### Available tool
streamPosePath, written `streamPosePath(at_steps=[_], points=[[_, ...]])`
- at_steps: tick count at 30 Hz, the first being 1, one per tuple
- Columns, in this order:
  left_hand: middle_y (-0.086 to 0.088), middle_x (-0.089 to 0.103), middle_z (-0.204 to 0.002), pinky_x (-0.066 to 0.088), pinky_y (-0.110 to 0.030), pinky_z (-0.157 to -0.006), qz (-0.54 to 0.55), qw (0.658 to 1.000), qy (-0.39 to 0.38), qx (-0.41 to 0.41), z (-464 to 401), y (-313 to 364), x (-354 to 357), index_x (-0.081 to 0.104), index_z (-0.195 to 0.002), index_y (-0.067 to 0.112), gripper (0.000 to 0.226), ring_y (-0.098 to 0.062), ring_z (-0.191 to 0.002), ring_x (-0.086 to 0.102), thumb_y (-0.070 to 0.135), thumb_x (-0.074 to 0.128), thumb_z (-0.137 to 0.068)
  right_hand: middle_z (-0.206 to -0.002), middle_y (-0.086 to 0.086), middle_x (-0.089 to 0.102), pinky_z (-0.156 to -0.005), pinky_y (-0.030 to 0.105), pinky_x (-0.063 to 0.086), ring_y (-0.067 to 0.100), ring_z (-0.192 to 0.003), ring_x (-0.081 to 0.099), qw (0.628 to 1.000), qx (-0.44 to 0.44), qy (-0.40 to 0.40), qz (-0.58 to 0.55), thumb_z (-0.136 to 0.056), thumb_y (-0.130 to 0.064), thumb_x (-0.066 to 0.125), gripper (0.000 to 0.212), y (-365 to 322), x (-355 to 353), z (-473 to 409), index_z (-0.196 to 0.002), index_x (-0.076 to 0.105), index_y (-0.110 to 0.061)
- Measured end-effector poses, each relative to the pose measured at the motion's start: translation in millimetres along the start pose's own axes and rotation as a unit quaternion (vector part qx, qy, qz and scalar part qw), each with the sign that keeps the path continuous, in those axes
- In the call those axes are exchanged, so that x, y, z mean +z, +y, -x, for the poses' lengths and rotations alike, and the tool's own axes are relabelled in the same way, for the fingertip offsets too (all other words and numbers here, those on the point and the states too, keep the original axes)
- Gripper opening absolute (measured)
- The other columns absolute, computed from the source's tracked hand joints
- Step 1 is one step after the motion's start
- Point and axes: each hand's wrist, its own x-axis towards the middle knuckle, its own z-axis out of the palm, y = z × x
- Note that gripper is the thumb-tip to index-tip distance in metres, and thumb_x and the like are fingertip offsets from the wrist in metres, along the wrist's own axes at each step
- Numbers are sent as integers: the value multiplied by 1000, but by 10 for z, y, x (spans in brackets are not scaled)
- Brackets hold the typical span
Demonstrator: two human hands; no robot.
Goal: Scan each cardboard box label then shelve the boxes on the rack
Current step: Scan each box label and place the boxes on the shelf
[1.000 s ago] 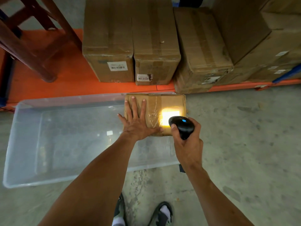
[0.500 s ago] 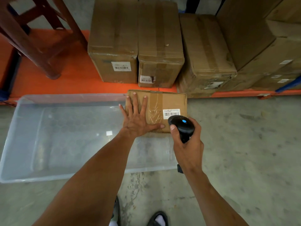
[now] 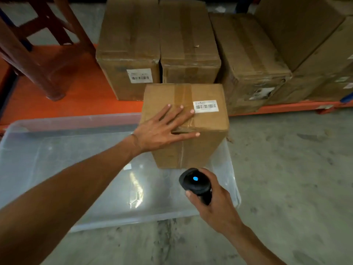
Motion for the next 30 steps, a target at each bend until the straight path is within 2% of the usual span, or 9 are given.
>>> streamPosePath(at_steps=[2,5,9,11,13,16,21,24,30], points=[[-27,2,-165,28,-66,-113,-28,999,-11,27,-47,-131,36,8,-160,39,78,-50,-149,15,21,57,-101,-118,-30,68,-93,17,52,-5,-112,64,999,8,-33,32,-83,-66,72,63,259,145,-238,-137,42,-56],[-28,3,-165,28,-68,-112,-70,997,-23,34,-180,-297,134,3,-160,40,86,-53,-147,17,60,56,-94,-119,-15,69,-89,24,52,5,-106,65,995,-6,-60,78,-87,-64,72,62,632,400,-729,-140,44,-48],[-29,6,-164,33,-66,-108,-109,993,-1,38,-286,-472,278,1,-160,38,108,-54,-140,27,76,61,-79,-121,-16,69,-94,30,53,8,-108,65,993,-14,-66,95,-81,-71,68,68,1043,822,-1293,-140,42,-52],[-32,11,-161,36,-62,-104,-144,989,7,14,-318,-519,336,1,-160,38,106,-52,-133,34,81,54,-79,-122,-20,68,-96,27,52,7,-113,64,993,-20,-76,86,-79,-73,68,70,1239,1048,-1461,-140,39,-57],[-33,17,-158,37,-58,-102,-165,986,12,-34,-368,-515,382,-2,-159,39,107,-50,-128,38,86,48,-78,-123,-25,65,-92,17,47,3,-114,62,990,-20,-103,90,-79,-75,67,67,1388,1232,-1590,-136,33,-63],[-31,24,-154,36,-58,-103,-172,982,33,-65,-460,-443,465,-3,-158,42,110,-48,-124,41,88,50,-74,-135,-16,61,-91,21,44,9,-119,59,981,-26,-138,132,-82,-74,66,70,1569,1443,-1695,-142,33,-57],[-31,15,-160,24,-64,-114,-136,977,2,-165,-470,-198,422,-9,-157,44,127,-54,-138,27,83,68,-64,-144,7,61,-103,36,48,25,-128,59,977,8,-160,143,-94,-49,73,75,1647,1672,-1628,-156,34,-30],[-31,10,-162,19,-65,-116,-137,975,-5,-175,-487,-73,443,-11,-157,44,134,-55,-143,20,79,75,-60,-144,11,60,-103,39,48,29,-129,58,965,10,-196,172,-95,-47,72,70,1684,1742,-1680,-152,37,-29],[-31,15,-161,17,-66,-115,-146,971,7,-188,-452,20,449,-3,-158,44,133,-56,-143,19,76,79,-58,-142,14,60,-105,40,48,30,-130,58,964,20,-191,185,-96,-44,72,65,1733,1829,-1741,-150,40,-26]])
